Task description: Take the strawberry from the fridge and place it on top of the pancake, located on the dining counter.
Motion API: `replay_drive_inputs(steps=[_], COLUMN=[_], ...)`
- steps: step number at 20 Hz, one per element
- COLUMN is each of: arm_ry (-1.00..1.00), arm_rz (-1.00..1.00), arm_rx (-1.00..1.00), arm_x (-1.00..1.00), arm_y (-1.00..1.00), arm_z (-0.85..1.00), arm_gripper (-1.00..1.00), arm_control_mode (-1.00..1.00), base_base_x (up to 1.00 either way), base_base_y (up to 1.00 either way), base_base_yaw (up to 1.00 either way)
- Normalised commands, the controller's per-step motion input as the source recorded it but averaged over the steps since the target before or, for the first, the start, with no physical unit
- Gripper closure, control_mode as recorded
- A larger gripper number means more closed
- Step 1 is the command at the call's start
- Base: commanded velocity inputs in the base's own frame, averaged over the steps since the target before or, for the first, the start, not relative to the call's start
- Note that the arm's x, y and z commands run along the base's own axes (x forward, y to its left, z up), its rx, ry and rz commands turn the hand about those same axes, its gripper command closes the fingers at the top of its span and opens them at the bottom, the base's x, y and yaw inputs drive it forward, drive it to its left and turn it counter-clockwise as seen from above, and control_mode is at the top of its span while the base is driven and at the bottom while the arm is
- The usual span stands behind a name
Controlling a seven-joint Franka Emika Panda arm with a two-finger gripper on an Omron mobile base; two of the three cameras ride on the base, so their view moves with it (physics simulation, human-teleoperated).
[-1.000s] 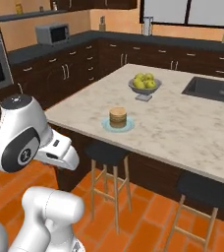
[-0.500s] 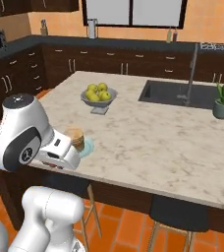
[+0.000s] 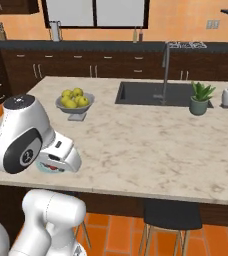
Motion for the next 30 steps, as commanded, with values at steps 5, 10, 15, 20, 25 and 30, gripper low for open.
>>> replay_drive_inputs(steps=[5, 10, 15, 20, 25, 30], arm_ry=[0.0, -0.03, 0.0, 0.03, 0.01, 0.03], arm_rz=[0.0, 0.04, 0.09, 0.15, 0.16, 0.11], arm_rx=[0.0, 0.0, 0.0, 0.0, 0.0, 0.0], arm_x=[0.1, 0.51, 0.59, 0.67, 0.56, 0.32], arm_y=[0.11, 0.86, 0.59, 0.41, 0.25, 0.15], arm_z=[0.0, 0.25, 0.12, -0.24, -0.43, -0.23], arm_gripper=[1.0, 1.0, 1.0, 1.0, 1.0, 1.0], arm_control_mode=[-1.0, -1.0, -1.0, -1.0, -1.0, -1.0], base_base_x=[0.53, 0.0, 0.0, 0.0, 0.0, 0.0], base_base_y=[0.07, 0.0, 0.0, 0.0, 0.0, 0.0], base_base_yaw=[-0.09, 0.0, 0.0, 0.0, 0.0, 0.0])
